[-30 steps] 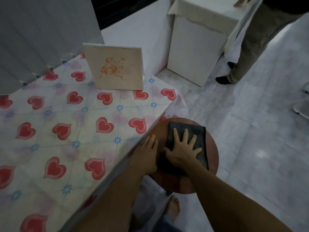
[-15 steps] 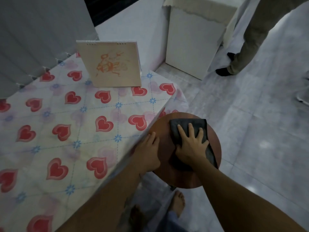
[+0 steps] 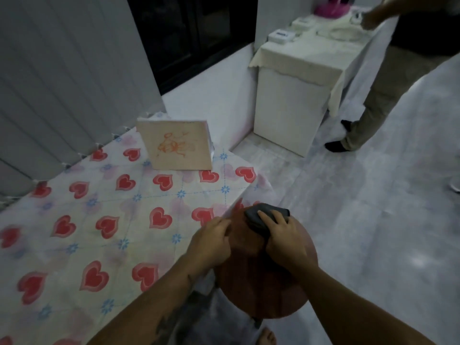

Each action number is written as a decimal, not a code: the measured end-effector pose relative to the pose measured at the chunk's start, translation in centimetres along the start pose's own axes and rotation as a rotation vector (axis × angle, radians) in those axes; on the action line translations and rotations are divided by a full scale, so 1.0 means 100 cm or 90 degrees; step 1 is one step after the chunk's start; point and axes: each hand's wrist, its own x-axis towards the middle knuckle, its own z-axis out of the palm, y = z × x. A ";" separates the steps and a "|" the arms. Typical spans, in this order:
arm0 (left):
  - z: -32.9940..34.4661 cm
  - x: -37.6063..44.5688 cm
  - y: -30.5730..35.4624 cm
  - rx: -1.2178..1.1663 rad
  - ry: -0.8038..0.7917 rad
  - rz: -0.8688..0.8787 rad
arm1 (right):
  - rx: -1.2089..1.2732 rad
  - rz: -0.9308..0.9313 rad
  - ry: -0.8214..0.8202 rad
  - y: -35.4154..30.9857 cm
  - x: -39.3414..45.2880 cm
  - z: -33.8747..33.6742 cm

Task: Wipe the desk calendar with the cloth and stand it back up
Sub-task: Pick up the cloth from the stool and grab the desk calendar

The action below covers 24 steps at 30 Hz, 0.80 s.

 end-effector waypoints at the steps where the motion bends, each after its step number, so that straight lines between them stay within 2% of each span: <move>1: -0.011 0.003 0.002 -0.008 0.026 0.000 | 0.005 -0.019 0.020 -0.004 0.006 -0.012; 13: -0.146 0.054 -0.029 -0.113 0.316 -0.019 | 0.059 -0.132 0.275 -0.097 0.090 -0.112; 20: -0.202 0.099 -0.083 -0.201 0.465 -0.023 | 0.074 -0.144 0.343 -0.151 0.140 -0.135; 24: -0.219 0.128 -0.118 -0.256 0.479 -0.045 | 0.081 -0.125 0.359 -0.173 0.163 -0.132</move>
